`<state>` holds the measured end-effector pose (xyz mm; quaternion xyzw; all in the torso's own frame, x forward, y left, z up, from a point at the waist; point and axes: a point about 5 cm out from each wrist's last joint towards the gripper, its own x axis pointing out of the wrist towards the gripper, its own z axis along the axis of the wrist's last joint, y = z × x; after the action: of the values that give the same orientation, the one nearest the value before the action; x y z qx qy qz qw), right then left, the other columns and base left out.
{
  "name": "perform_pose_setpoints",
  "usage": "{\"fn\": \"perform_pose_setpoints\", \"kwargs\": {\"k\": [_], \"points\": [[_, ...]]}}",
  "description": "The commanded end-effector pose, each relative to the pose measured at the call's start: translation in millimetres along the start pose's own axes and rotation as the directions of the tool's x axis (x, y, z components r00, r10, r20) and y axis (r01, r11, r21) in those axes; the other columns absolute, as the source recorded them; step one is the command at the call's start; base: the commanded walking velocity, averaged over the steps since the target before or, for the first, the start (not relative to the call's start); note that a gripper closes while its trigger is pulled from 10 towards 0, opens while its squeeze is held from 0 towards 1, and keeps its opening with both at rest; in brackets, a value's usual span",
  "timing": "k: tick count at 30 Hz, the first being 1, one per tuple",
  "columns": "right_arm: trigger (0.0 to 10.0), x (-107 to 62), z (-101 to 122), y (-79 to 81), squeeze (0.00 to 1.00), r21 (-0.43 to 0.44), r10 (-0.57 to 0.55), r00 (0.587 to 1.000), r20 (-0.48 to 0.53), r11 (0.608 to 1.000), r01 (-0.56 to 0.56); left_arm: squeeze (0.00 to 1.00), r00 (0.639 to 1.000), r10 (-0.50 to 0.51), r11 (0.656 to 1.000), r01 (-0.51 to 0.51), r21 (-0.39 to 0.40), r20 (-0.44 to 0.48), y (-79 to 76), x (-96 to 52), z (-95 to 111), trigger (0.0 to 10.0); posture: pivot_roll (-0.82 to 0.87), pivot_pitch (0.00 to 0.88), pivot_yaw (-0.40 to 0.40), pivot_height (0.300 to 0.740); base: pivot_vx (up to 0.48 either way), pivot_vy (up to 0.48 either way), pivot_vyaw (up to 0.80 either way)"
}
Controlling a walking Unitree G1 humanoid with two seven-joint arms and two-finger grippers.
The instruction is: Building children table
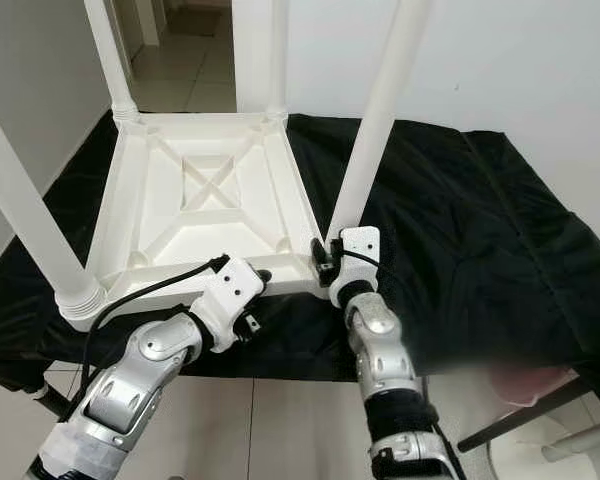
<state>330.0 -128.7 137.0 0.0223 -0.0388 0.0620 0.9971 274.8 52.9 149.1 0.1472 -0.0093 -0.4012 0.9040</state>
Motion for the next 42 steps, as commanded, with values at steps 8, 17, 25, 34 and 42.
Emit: {"fn": "perform_pose_setpoints", "kwargs": {"k": [8, 17, 25, 34, 42], "points": [[10.0, -13.1, -9, 6.3, 0.00, 0.037, -0.224, 0.973, -0.051, 0.973, 0.226, 0.00, 1.000, 0.019, 1.000, -0.020, -0.001, -0.023, -0.9, -1.8, -5, 10.0, 0.02, 0.048, -0.052, 0.740, 0.000, 0.000, 0.00], [10.0, -13.0, 0, 8.5, 1.00, 0.067, -0.171, 0.985, -0.005, 0.983, 0.171, 0.00, 1.000, 0.013, 1.000, -0.013, -0.002, -0.010, -1.3, -0.6, -2, 10.0, 0.02, 0.041, -0.053, 0.740, 0.000, 0.000, 0.00], [10.0, -13.4, 8, 5.4, 1.00, 0.070, -0.108, 0.994, 0.035, 0.992, 0.105, 0.00, 1.000, 0.009, 1.000, -0.009, -0.002, -0.005, -2.8, -0.2, -2, 10.0, 0.02, 0.031, -0.053, 0.740, 0.000, 0.000, 0.00], [10.0, -11.5, 11, 2.6, 0.00, 0.030, 0.116, 0.993, 0.039, 0.993, -0.117, 0.00, 1.000, 0.005, 1.000, -0.005, 0.002, -0.010, -3.1, -0.7, -3, 10.0, 0.01, 0.024, -0.050, 0.740, 0.000, 0.000, 0.00], [10.0, -4.4, 16, -12.6, 0.00, -0.073, 0.344, 0.939, 0.012, 0.937, -0.342, 0.00, 1.000, -0.003, 1.000, 0.003, 0.000, -0.010, -4.0, -0.9, -3, 10.0, 0.02, 0.023, -0.052, 0.740, 0.000, 0.000, 0.00]]}}
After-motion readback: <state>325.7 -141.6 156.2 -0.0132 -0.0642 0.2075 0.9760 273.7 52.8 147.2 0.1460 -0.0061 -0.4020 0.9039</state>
